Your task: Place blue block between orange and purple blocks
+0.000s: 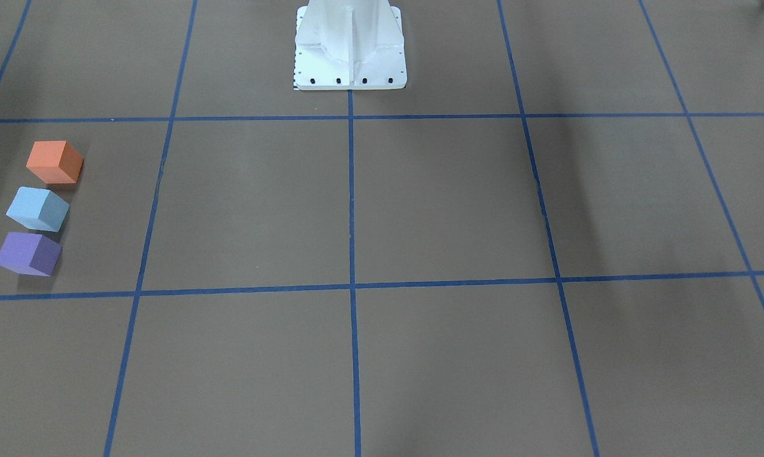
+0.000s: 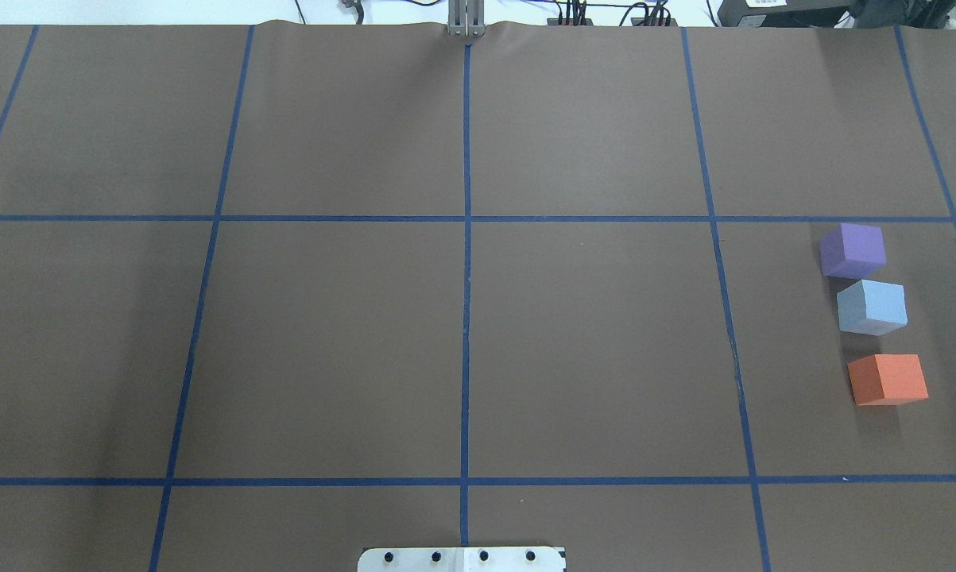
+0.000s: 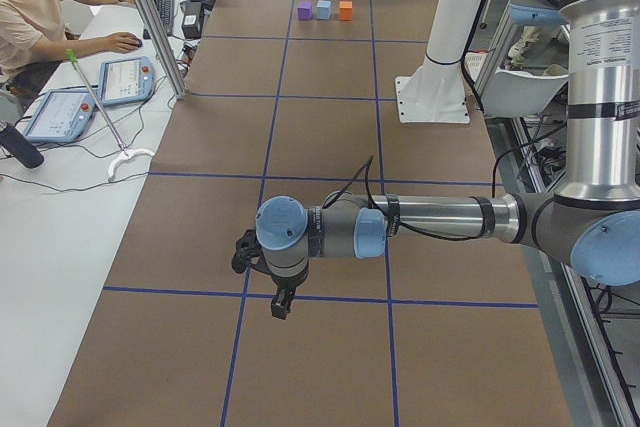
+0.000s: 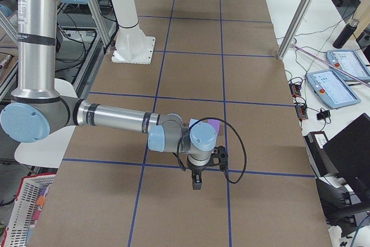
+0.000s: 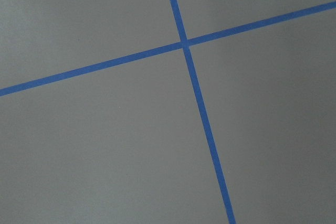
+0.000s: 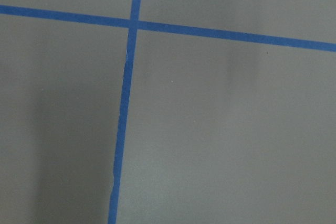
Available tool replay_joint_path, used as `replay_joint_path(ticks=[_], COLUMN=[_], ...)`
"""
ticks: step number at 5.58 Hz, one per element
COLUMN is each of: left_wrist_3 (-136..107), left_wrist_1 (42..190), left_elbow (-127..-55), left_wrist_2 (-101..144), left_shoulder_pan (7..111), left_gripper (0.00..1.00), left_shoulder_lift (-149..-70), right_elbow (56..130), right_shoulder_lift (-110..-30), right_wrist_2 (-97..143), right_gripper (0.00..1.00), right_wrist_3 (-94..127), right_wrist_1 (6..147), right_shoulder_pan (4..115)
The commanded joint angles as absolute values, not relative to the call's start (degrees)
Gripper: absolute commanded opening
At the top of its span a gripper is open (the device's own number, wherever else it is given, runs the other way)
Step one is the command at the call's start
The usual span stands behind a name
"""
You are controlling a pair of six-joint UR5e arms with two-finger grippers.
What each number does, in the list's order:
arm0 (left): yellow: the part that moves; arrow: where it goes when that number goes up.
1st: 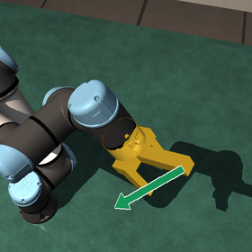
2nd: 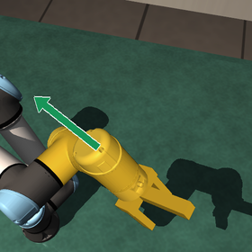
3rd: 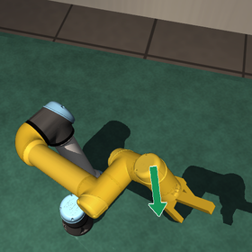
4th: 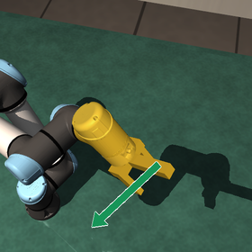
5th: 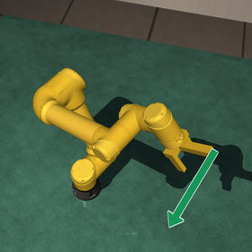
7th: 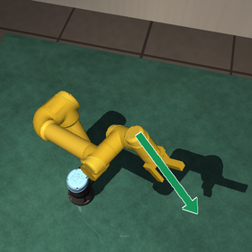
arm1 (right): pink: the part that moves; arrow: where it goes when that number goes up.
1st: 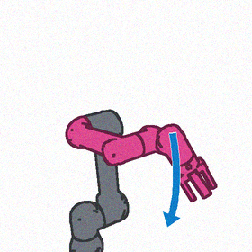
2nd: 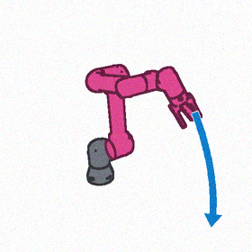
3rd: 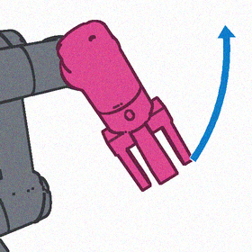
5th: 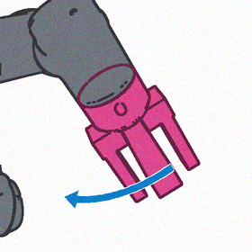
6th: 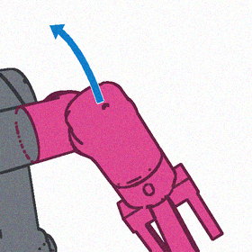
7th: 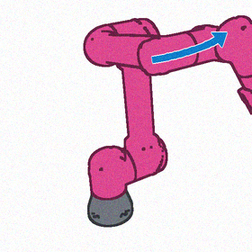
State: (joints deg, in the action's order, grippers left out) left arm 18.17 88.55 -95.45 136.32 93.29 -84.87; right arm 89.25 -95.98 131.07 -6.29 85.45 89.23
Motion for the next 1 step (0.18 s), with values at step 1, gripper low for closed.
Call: replay_joint_path(ticks=[1], left_wrist_3=[18.1], left_wrist_1=[88.5], left_elbow=[-95.4], left_wrist_2=[136.3], left_shoulder_pan=[93.3], left_gripper=[1.00], left_shoulder_lift=[-84.3], right_elbow=[89.2], right_shoulder_lift=[-96.2], right_wrist_2=[131.6], right_gripper=[1.00], right_wrist_3=[-6.4], right_wrist_1=[84.3], right_shoulder_pan=[89.2])
